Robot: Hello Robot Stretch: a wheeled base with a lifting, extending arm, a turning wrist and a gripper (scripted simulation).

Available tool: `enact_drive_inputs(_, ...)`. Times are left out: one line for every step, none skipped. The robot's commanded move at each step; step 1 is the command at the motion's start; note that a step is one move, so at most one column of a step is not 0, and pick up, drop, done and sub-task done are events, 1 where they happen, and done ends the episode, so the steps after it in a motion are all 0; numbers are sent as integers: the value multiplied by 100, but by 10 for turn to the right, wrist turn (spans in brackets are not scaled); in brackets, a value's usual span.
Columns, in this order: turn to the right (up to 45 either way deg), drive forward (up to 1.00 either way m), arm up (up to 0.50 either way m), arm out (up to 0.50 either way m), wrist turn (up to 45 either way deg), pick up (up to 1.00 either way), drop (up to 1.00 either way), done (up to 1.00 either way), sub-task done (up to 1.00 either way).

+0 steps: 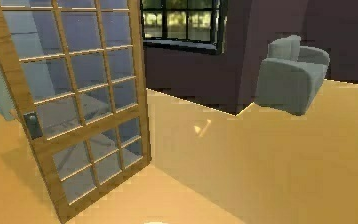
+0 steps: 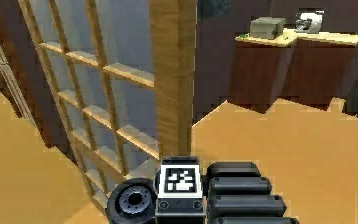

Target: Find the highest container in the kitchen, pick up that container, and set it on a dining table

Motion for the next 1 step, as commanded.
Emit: enact_drive_inputs(120,0,0,0,0,0,0,0,0)
